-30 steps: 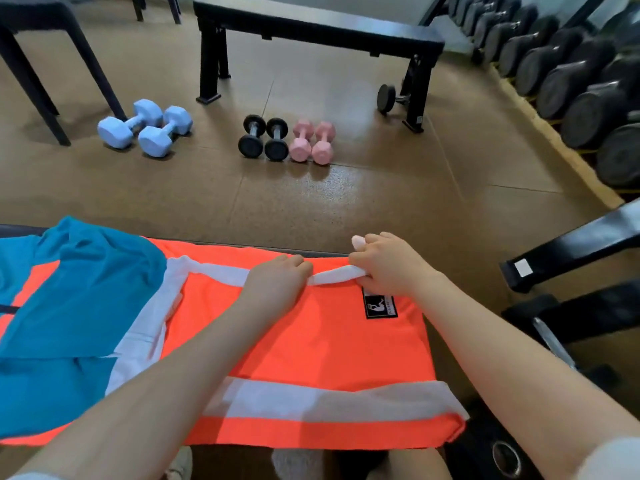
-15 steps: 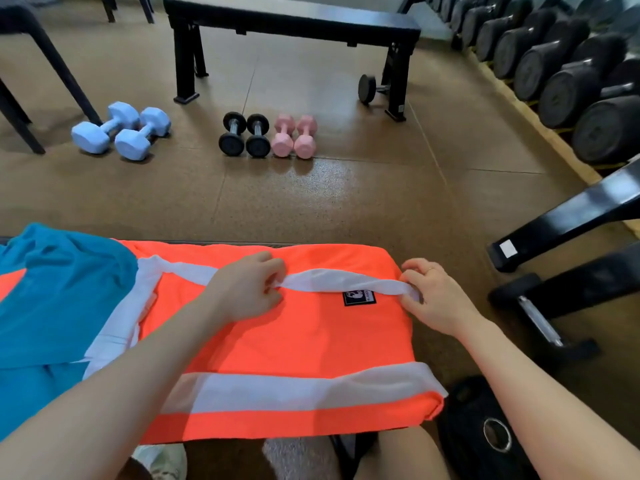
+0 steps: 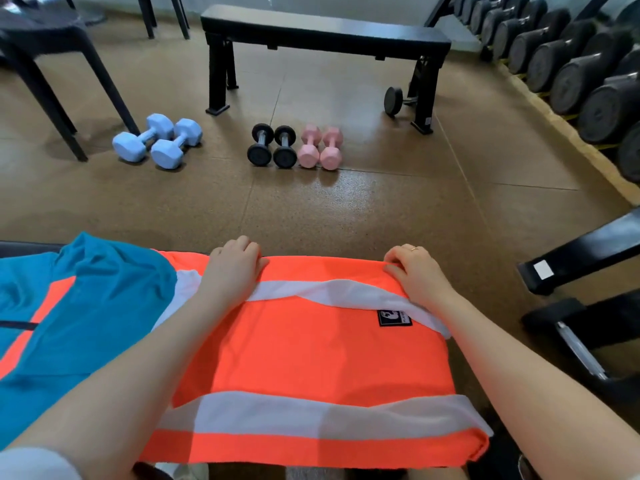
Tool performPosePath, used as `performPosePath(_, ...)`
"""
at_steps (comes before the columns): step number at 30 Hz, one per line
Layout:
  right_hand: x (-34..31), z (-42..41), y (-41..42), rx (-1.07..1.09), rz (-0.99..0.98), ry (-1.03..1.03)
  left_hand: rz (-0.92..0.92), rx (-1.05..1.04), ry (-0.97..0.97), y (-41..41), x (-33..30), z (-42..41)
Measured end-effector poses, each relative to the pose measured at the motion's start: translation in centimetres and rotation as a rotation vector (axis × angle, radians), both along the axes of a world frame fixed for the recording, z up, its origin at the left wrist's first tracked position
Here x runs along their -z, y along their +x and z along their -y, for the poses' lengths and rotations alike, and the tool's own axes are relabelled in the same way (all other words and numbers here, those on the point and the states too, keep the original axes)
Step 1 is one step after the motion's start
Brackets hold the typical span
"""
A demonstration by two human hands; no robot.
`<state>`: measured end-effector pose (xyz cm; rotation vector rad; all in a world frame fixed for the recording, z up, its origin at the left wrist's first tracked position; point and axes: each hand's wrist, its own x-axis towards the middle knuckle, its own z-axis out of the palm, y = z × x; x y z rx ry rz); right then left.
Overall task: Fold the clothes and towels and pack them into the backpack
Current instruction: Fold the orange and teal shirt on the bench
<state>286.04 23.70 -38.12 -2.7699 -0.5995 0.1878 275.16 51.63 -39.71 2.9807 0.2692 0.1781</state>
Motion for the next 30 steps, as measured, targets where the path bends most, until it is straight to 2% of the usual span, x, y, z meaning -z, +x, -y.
performPosePath(3, -0.3, -1.4, -0.5, 0.099, 0.188, -0.132, 0.070, -0.026, -0.030, 0.6, -0.4, 0.1)
performPosePath(4, -0.2, -2.4, -1.1, 0.067, 0.276, -0.102, 0.099, 0.008, -0.053, 0.6, -0.4, 0.5)
performPosePath(6, 0.3, -4.7, -2.9, -0.130, 0.384, 0.005, 0.132, 0.158, -0.064, 0.3, 0.0, 1.9)
performPosePath(7, 0.6, -5.7, -4.0, -0.257, 0.366, 0.014, 0.090, 0.231, -0.051, -0.1, 0.3, 2.7)
performPosePath(8, 0.8, -6.6, -5.0, -0.355, 0.267, -0.046, 0.013, 0.266, -0.041, -0.8, 0.6, 3.3)
performPosePath(10, 1.3, -6.6, -6.5, -0.440, 0.083, -0.190, -0.114, 0.252, -0.049, -2.2, 1.2, 3.5)
performPosePath(17, 2.0, 1.9, -5.9, -0.259, 0.048, -0.299, -0.240, 0.109, -0.015, -4.0, 1.4, 1.7)
performPosePath(22, 2.6, 6.6, -6.2, -0.067, -0.110, -0.089, -0.257, -0.009, 0.048, -4.2, 0.4, 2.9)
performPosePath(24, 2.8, 6.8, -6.2, -0.046, -0.192, 0.051, -0.180, 0.013, 0.047, -4.2, -0.3, 4.8)
performPosePath(28, 1.8, 7.5, -7.6, 0.027, -0.225, 0.317, 0.137, 0.380, -0.085, -5.3, -2.2, 12.0)
performPosePath(30, 1.3, 8.6, -8.6, 0.055, -0.206, 0.415, 0.204, 0.586, -0.145, -6.2, -2.9, 15.8)
